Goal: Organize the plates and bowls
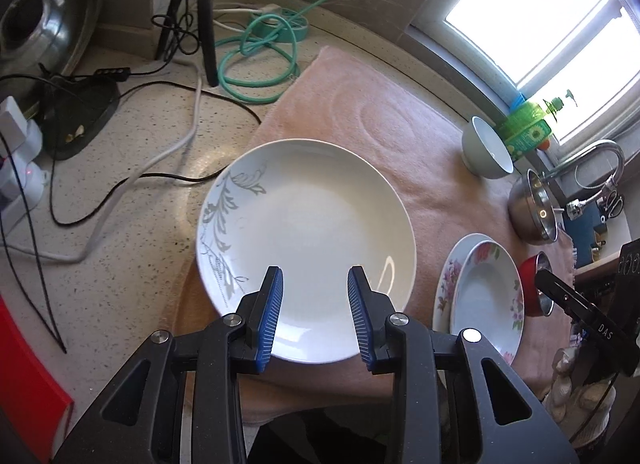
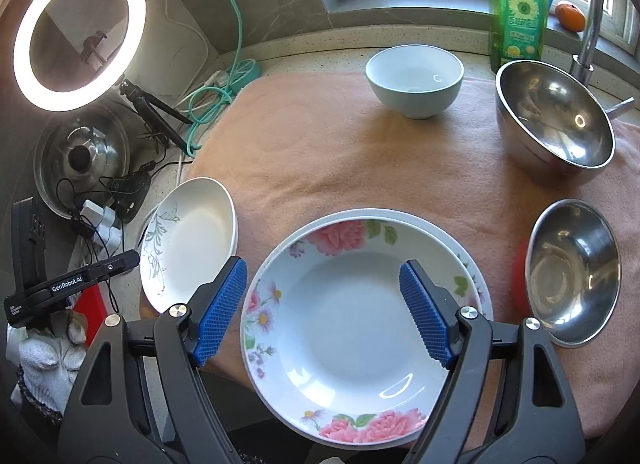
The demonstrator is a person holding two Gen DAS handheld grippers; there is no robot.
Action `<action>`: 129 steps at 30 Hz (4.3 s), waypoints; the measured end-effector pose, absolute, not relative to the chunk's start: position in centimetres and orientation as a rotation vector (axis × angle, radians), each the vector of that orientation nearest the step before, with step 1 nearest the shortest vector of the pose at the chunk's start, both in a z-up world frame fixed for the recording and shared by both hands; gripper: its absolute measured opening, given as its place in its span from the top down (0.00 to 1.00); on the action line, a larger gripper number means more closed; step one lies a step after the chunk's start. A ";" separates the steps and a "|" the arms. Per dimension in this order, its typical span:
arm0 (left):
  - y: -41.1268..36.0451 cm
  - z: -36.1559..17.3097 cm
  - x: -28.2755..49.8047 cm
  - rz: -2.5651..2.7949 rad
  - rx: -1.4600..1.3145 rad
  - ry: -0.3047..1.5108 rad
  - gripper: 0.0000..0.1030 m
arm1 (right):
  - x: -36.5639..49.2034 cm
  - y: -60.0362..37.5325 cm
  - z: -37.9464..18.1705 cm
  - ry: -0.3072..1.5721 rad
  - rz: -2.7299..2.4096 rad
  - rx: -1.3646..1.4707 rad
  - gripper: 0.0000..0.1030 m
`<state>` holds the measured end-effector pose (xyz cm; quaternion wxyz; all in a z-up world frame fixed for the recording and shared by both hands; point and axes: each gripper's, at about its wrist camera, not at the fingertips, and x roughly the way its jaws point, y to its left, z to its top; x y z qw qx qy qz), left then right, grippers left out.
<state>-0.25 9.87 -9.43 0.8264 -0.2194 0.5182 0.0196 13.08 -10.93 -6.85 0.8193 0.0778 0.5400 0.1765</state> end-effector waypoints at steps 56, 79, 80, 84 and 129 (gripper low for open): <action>15.0 -14.1 0.9 0.130 -0.519 1.160 0.90 | 19.0 1.2 -14.3 1.377 0.566 0.120 0.90; 11.8 -9.6 1.2 0.043 -0.497 1.083 0.90 | 16.9 -4.6 -10.0 1.310 0.510 0.213 0.90; 11.5 -9.4 1.3 0.034 -0.493 1.079 0.90 | 16.7 -5.1 -9.9 1.308 0.502 0.221 0.90; 10.0 -8.8 1.8 -0.004 -0.478 1.072 0.90 | 16.0 -7.1 -9.3 1.294 0.472 0.245 0.90; -3.9 -11.0 4.9 -0.324 -0.278 1.214 0.90 | 9.1 -20.6 -10.9 1.329 0.167 0.366 0.90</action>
